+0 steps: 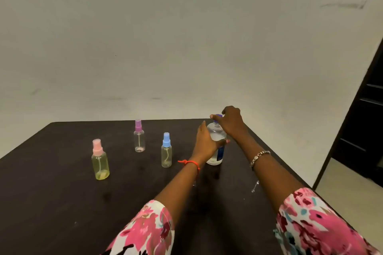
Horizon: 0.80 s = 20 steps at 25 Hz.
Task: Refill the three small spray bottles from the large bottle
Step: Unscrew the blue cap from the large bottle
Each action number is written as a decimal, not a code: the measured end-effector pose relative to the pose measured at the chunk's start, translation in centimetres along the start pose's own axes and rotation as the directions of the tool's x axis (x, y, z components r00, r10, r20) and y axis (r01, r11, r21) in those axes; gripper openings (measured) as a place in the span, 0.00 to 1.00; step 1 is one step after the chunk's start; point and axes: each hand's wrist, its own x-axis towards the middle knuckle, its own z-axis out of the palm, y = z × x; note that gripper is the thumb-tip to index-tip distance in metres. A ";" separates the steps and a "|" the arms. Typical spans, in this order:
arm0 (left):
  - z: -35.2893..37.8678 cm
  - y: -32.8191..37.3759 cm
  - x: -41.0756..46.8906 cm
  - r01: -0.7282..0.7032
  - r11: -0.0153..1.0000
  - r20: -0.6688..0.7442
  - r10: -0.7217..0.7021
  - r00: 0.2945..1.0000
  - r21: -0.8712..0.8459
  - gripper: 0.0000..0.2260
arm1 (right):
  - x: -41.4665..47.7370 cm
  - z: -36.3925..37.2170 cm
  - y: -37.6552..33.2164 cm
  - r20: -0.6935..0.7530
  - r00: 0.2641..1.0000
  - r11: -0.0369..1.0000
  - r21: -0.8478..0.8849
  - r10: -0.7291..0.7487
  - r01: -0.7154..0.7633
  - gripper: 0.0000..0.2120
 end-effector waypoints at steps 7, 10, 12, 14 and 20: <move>1.0 -2.1 1.9 -0.074 0.996 -0.166 0.064 0.984 -0.057 0.27 | 2.2 -1.4 0.2 0.314 0.947 0.980 -0.155 -0.068 0.122 0.13; 1.0 -2.2 2.1 -0.087 0.995 -0.161 0.077 0.984 -0.053 0.26 | 2.6 -1.8 -0.8 0.402 0.913 0.968 -0.196 -0.067 0.158 0.17; 1.0 -2.3 2.2 -0.093 0.994 -0.161 0.083 0.983 -0.054 0.26 | 2.9 -1.3 -1.0 0.340 0.938 0.963 -0.227 -0.058 0.142 0.24; 1.1 -2.4 2.1 -0.094 0.994 -0.161 0.084 0.983 -0.054 0.27 | 3.0 -1.0 -0.8 0.256 0.964 0.962 -0.239 -0.069 0.133 0.20; 0.9 -2.5 2.0 -0.098 0.993 -0.138 0.089 0.987 -0.062 0.28 | 2.6 -2.0 -1.6 0.400 0.908 0.946 -0.226 -0.126 0.231 0.13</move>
